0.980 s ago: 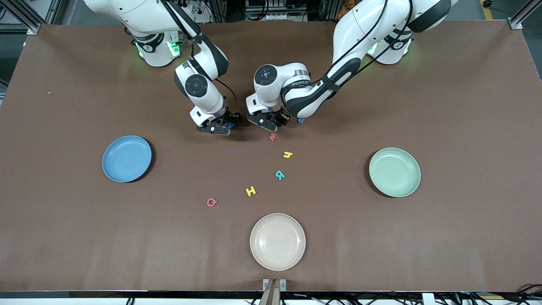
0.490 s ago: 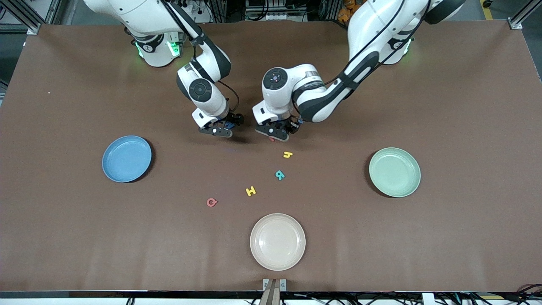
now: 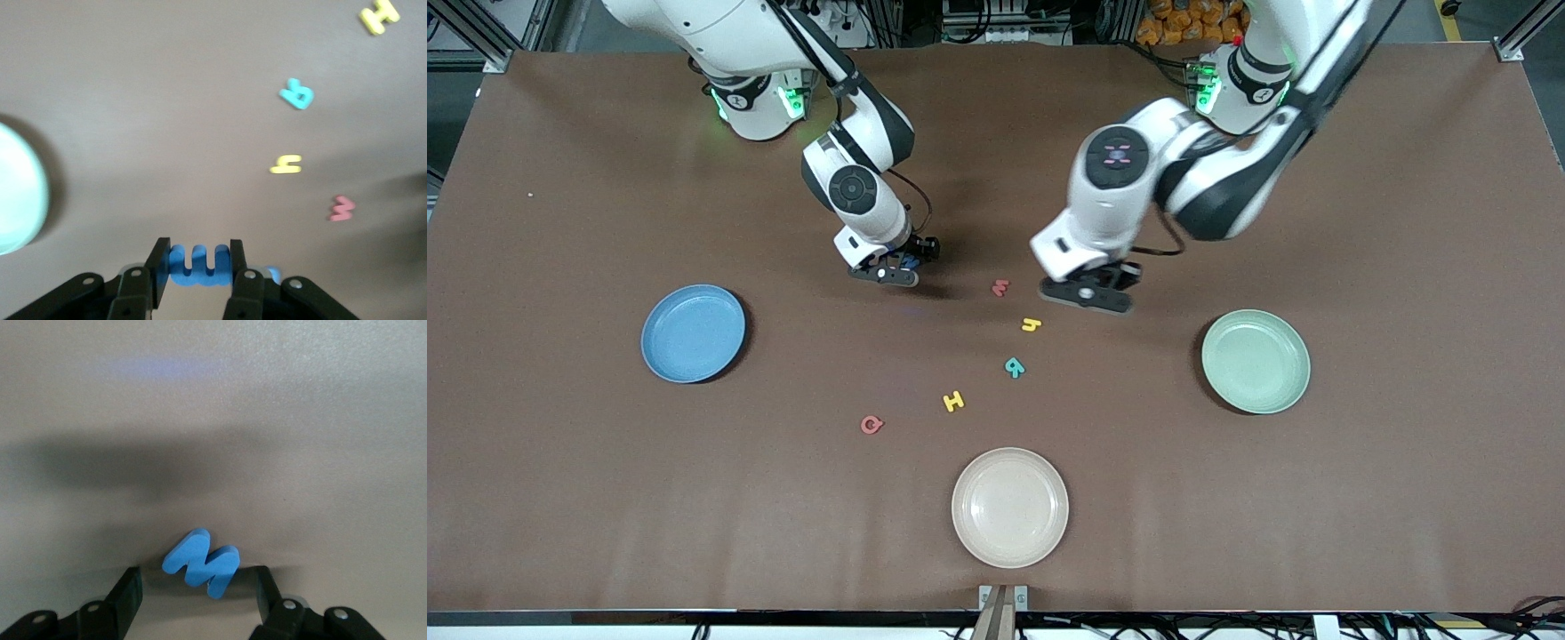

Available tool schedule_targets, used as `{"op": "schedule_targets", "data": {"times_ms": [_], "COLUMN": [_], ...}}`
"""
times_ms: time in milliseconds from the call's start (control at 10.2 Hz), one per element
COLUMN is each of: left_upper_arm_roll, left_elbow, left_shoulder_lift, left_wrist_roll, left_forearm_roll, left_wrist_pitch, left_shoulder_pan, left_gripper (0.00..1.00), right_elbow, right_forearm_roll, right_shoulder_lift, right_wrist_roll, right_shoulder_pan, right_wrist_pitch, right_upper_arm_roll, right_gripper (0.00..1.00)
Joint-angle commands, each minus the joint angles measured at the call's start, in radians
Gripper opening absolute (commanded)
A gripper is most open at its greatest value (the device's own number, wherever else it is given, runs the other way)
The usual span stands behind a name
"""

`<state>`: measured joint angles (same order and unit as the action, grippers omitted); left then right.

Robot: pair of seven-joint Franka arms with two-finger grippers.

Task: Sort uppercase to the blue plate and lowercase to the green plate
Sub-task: 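Carry the blue m onto the green plate and open the left gripper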

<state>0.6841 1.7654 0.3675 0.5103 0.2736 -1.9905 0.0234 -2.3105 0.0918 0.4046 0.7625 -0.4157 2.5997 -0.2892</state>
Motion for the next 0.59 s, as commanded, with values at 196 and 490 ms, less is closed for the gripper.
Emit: {"op": "schedule_targets", "data": {"times_ms": [196,490], "left_upper_arm_roll": [0.003,-0.099], "left_elbow": [0.074,0.117], "left_shoulder_lift": [-0.09,-0.073], "left_wrist_roll": [-0.216,-0.223], "left_forearm_roll": [-0.033,0.004], "left_wrist_pitch": [0.108,0.09], "left_shoulder_pan": [-0.187,-0.194], "left_gripper": [0.0,0.0], "right_elbow": [0.01,0.011], "right_forearm_roll": [-0.093,-0.109], "right_shoulder_lift": [0.013,0.013], "right_wrist_roll": [0.069,0.078], "right_shoulder_pan": [-0.008,-0.003], "right_wrist_pitch": [0.003,0.002], "right_upper_arm_roll": [0.001,0.008], "right_gripper": [0.58,0.55]}}
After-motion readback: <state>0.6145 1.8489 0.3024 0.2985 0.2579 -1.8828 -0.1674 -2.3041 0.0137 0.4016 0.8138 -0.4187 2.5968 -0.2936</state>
